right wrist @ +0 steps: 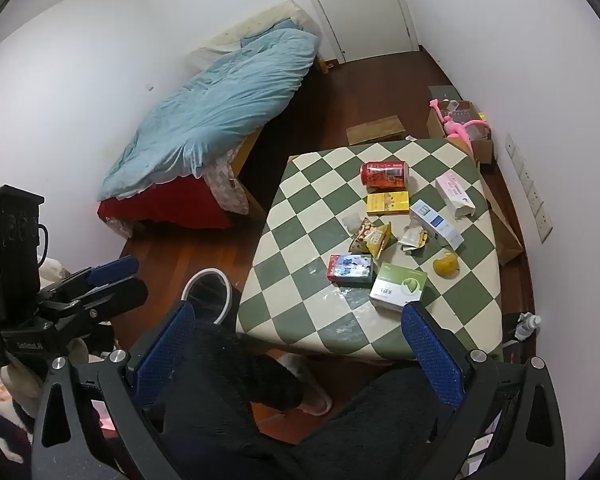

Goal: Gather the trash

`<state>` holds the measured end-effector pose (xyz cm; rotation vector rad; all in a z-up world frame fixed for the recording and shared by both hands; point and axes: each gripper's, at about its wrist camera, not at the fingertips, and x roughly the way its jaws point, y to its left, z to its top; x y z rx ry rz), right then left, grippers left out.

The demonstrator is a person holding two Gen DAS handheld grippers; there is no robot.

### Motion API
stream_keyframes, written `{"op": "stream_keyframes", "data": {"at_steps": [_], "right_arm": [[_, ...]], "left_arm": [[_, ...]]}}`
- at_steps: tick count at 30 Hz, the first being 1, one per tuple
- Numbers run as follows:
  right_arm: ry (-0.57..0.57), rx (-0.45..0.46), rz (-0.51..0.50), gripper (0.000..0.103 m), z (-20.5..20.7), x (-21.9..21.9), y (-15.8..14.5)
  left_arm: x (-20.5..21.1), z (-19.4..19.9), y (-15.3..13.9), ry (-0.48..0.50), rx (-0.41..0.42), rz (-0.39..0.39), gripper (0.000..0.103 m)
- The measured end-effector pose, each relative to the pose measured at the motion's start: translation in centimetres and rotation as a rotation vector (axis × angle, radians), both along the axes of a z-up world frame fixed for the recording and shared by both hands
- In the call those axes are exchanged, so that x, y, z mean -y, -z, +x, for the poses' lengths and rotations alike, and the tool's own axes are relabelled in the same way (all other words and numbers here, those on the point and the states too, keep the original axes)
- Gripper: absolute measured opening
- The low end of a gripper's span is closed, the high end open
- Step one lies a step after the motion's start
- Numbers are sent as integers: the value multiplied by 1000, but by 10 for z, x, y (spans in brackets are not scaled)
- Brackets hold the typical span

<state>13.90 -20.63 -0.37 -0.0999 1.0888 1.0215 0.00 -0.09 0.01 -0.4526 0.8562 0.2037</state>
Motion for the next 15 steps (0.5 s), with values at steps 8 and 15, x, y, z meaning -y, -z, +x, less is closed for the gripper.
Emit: {"op": "stream_keyframes", "data": {"at_steps": [8, 15], "right_arm": [[7, -10, 6, 103, 1, -2, 2], [-3, -9, 14, 103, 2, -4, 1]], "left_arm": [[17, 4, 5, 6, 2, -1, 103], [4, 5, -2, -2, 14, -22, 103]]}}
